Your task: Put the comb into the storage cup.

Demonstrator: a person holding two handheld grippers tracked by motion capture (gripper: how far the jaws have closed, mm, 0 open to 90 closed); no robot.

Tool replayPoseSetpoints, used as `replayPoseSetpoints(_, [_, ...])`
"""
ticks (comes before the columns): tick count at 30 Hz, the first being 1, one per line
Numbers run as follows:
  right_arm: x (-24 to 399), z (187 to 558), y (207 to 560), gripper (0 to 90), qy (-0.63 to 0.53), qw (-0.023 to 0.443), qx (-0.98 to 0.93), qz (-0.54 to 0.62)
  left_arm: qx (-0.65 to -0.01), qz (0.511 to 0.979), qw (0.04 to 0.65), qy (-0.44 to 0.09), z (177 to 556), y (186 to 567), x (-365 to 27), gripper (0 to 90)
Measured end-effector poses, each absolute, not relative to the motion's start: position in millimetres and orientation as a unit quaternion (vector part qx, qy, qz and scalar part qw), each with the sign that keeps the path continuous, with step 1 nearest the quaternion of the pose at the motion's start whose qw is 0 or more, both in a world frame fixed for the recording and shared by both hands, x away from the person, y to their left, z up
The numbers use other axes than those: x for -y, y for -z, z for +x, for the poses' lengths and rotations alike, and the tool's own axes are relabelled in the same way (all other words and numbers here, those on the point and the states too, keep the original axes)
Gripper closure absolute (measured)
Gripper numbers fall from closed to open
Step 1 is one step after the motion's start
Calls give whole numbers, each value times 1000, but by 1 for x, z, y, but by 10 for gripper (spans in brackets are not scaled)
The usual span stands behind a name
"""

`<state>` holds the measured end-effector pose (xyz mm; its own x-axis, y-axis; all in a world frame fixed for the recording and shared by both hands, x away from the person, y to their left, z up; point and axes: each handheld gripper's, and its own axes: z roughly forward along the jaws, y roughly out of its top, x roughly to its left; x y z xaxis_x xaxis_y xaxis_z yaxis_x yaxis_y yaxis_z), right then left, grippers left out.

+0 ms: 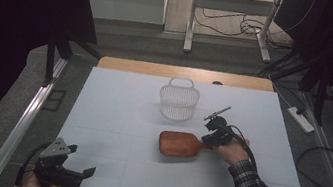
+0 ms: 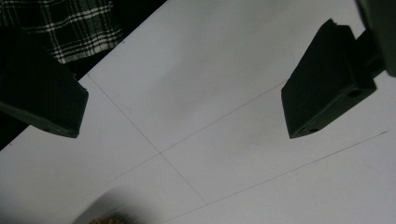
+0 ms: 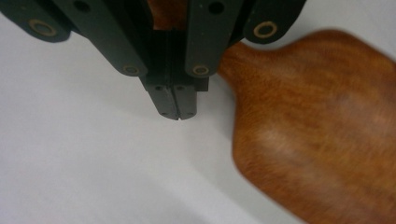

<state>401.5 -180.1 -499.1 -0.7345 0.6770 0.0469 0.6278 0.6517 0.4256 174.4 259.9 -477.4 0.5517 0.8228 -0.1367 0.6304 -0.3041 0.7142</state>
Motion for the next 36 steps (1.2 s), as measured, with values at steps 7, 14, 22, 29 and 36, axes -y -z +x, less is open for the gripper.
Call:
replayPoseSetpoints(7, [188, 388, 500, 899, -207, 53, -909, 358, -455, 798, 374, -128, 175, 477, -260, 14])
replayPoseSetpoints(14, [196, 376, 500, 899, -206, 46, -909, 360, -455, 798, 374, -128, 175, 477, -259, 15])
replayPoseSetpoints(22, [205, 358, 500, 899, -210, 40, -909, 359, -457, 795, 378, -126, 175, 477, -260, 15])
replayPoseSetpoints(29, [207, 344, 500, 899, -211, 35, -910, 355, -456, 796, 378, -126, 175, 477, -260, 15])
replayPoseSetpoints(36, [204, 332, 500, 899, -211, 30, -914, 346, -457, 795, 379, -125, 175, 477, -260, 15])
